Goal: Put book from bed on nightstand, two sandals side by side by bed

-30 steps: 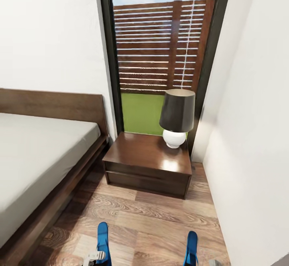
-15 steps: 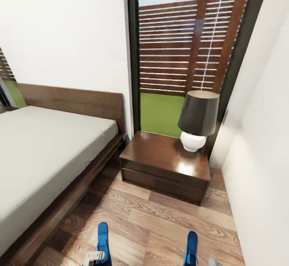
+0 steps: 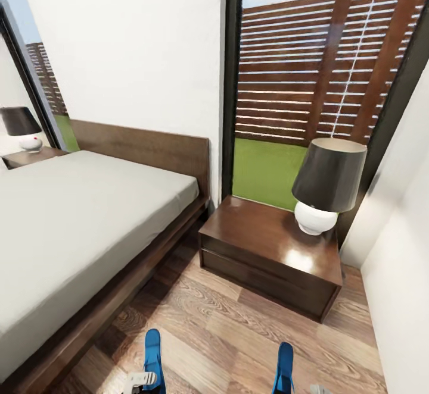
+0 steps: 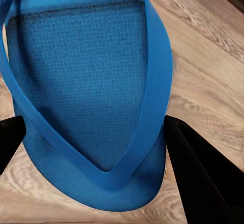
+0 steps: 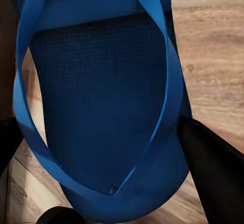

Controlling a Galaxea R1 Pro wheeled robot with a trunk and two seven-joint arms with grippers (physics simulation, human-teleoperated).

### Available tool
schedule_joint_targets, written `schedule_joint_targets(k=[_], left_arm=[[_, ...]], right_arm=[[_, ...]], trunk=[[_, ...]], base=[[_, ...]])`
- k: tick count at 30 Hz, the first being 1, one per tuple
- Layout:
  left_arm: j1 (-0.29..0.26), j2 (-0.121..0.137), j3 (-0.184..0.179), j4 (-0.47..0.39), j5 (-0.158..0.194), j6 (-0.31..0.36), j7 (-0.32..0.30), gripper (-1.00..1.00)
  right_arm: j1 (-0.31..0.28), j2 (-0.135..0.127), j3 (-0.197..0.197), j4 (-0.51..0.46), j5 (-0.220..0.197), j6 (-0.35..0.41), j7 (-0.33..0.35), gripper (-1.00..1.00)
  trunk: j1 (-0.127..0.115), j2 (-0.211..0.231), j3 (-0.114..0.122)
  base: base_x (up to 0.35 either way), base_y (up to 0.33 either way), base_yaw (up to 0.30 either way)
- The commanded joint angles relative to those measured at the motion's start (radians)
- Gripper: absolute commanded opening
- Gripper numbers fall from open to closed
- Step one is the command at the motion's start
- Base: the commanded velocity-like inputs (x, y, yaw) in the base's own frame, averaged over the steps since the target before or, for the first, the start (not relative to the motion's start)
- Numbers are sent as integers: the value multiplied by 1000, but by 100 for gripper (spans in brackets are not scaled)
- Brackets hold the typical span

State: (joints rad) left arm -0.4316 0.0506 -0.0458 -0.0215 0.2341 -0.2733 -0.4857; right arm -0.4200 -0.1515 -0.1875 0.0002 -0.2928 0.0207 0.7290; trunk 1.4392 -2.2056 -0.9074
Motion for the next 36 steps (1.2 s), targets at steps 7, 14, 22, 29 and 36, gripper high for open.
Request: schedule_joint_targets(k=[7, 14, 22, 29, 36], left_arm=[[-1, 0, -5, 2, 7, -3, -4, -100], [-1, 0, -5, 2, 7, -3, -4, -100], [-1, 0, -5, 2, 7, -2, -4, -100], [-1, 0, -5, 2, 7, -2, -4, -100], [-1, 0, -5, 2, 7, -3, -4, -100]], right_arm=[[0, 0, -6, -1, 0, 2, 4, -100], [0, 0, -6, -2, 0, 2, 4, -100], [0, 0, -6, 0, 0, 2, 4, -100], [0, 0, -6, 0, 0, 2, 4, -100], [0, 0, -6, -1, 0, 2, 4, -100]], trunk=[[0, 0, -1], [0, 0, -1], [0, 0, -1], [0, 0, -1], [0, 0, -1]], base=[[0, 0, 293], [0, 0, 293], [0, 0, 293], [0, 0, 293], [0, 0, 293]])
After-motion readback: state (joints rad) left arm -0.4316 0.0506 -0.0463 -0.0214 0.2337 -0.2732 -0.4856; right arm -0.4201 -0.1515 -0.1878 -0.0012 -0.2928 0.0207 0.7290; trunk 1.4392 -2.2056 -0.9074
